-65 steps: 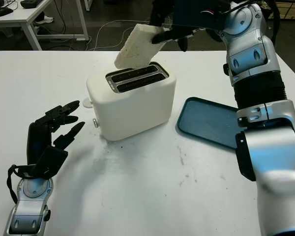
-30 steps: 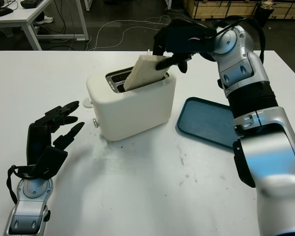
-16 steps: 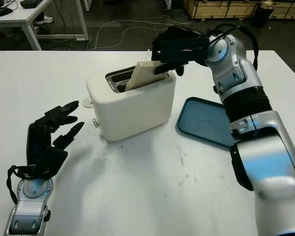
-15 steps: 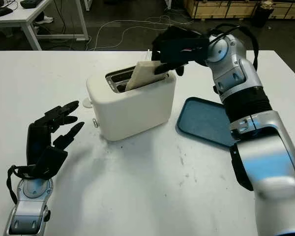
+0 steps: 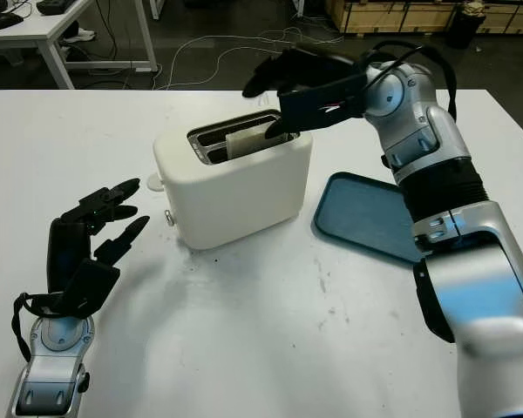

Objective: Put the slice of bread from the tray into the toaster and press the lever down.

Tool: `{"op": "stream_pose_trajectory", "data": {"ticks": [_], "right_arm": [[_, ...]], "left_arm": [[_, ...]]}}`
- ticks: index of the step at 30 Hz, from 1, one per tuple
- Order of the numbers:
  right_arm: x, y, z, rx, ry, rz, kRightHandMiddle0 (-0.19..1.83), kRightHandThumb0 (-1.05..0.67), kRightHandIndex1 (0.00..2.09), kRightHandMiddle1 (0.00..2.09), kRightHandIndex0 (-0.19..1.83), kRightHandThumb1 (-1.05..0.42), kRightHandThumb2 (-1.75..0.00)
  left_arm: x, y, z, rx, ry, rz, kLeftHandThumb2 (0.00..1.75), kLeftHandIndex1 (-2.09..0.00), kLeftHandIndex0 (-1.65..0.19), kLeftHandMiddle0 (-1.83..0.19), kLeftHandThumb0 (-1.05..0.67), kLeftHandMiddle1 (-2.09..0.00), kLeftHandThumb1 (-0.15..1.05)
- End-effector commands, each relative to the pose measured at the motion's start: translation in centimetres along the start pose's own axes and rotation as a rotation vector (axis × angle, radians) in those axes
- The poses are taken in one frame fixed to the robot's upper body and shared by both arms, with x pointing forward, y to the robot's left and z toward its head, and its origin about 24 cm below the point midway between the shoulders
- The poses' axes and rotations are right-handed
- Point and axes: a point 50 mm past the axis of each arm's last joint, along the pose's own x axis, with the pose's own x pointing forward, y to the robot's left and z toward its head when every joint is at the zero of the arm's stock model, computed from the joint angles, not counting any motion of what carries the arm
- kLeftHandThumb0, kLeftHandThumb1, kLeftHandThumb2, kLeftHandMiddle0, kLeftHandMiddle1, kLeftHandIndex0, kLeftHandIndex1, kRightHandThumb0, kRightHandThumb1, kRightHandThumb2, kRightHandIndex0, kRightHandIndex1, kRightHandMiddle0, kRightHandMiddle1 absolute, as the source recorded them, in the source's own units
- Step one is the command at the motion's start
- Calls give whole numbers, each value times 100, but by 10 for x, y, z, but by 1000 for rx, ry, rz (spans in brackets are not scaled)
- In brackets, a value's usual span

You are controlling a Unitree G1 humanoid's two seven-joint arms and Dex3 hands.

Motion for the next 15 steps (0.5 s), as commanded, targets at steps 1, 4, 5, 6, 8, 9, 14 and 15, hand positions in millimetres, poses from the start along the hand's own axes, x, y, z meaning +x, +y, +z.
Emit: {"op": "stream_pose_trajectory", "data": {"ticks": [1, 4, 5, 6, 8, 9, 14, 15], "right_arm": [[-4, -4, 0, 5, -21, -27, 35, -75, 55, 0, 4, -91, -1], [-5, -6, -1, 10, -17, -47, 33, -72, 54, 0, 3, -92, 0], [-6, -6, -3, 15, -15, -59, 33, -70, 53, 0, 4, -92, 0], [-6, -6, -4, 25, -14, -83, 34, -69, 52, 1, 5, -92, 0], [-7, -7, -6, 44, -30, -154, 42, -65, 42, 2, 17, -90, 0], [-8, -8, -7, 52, -44, -190, 53, -60, 46, 6, 31, -89, 0], [-22, -12, -18, 50, -89, -335, 79, -51, 59, 14, 61, -92, -2], [-27, -11, -19, 35, -98, -357, 82, -51, 59, 14, 64, -92, -2]], "left_arm": [[-1, 0, 0, 3, 1, 6, 17, -1, -81, -49, -27, -89, 92], [-1, -1, 0, 5, 1, 6, 17, -1, -81, -49, -27, -89, 92], [-1, -1, 0, 5, 2, 5, 16, -1, -81, -49, -27, -89, 92], [-1, 0, 0, 5, 4, 4, 17, -1, -81, -49, -26, -89, 92], [-1, 0, 0, -2, 2, 4, 17, -1, -81, -49, -27, -89, 92], [-1, 0, 0, -7, -1, 5, 17, -1, -81, -49, -25, -89, 92], [-1, 1, 0, 8, -3, 18, 16, -1, -82, -50, -26, -90, 92], [0, 1, 0, 10, -4, 18, 15, -1, -82, -50, -26, -90, 92]]}}
